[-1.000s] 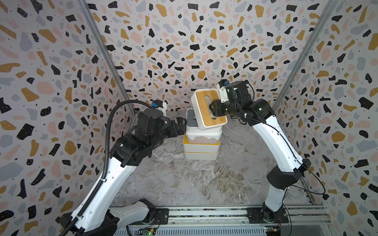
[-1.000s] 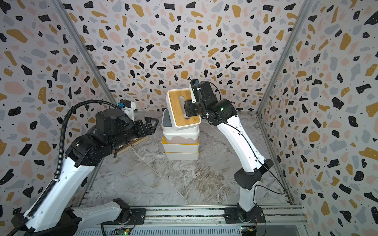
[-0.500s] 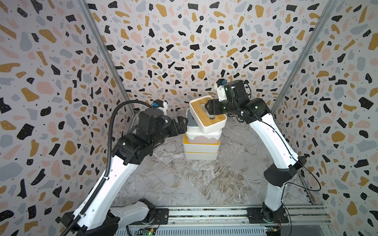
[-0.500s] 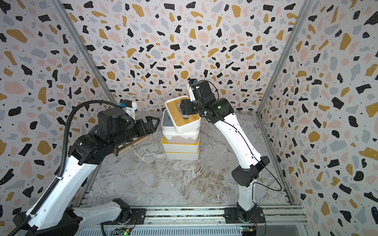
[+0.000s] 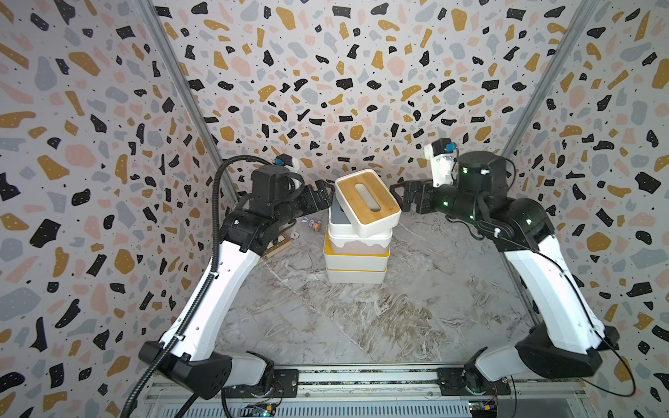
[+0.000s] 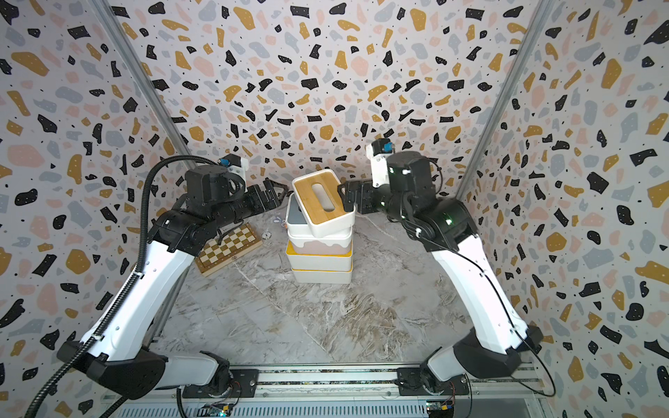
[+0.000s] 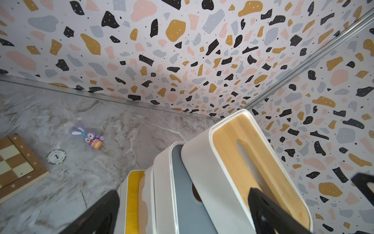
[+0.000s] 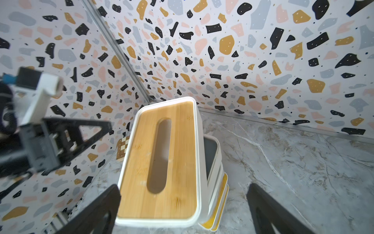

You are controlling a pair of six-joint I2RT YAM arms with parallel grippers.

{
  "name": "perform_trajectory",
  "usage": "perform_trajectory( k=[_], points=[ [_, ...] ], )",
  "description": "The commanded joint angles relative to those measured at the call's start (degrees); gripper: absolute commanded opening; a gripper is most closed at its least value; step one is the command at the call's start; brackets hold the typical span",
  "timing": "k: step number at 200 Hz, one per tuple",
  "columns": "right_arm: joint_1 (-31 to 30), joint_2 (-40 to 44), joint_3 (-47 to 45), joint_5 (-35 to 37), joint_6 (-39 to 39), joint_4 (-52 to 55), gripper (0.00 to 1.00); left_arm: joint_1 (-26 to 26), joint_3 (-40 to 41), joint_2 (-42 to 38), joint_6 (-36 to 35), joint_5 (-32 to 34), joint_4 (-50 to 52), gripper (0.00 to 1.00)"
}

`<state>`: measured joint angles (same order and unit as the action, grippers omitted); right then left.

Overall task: Stack the tissue boxes
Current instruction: Adjust the tissue box on the tissue box.

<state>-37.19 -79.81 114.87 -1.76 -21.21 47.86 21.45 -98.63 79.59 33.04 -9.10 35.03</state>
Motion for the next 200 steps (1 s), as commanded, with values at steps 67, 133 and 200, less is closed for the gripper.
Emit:
perform_trajectory(
  k=[67, 133, 200],
  points=[
    [-0.22, 14.37, -29.81, -17.86, -9.24, -20.18, 0.99, -1.09, -13.02, 13.40, -3.43, -17.17, -9.24, 1.00],
    [-0.17, 13.91, -32.91, -19.62, -11.83, -24.90, 0.99, -1.14, -16.45, 16.61, -2.21, -27.61, -6.89, 0.99],
    [1.56, 10.03, -29.88, -16.29, -12.00, -22.87, 0.99, -1.13, -18.32, 15.60, -2.32, -28.69, 1.13, 1.00]
  ],
)
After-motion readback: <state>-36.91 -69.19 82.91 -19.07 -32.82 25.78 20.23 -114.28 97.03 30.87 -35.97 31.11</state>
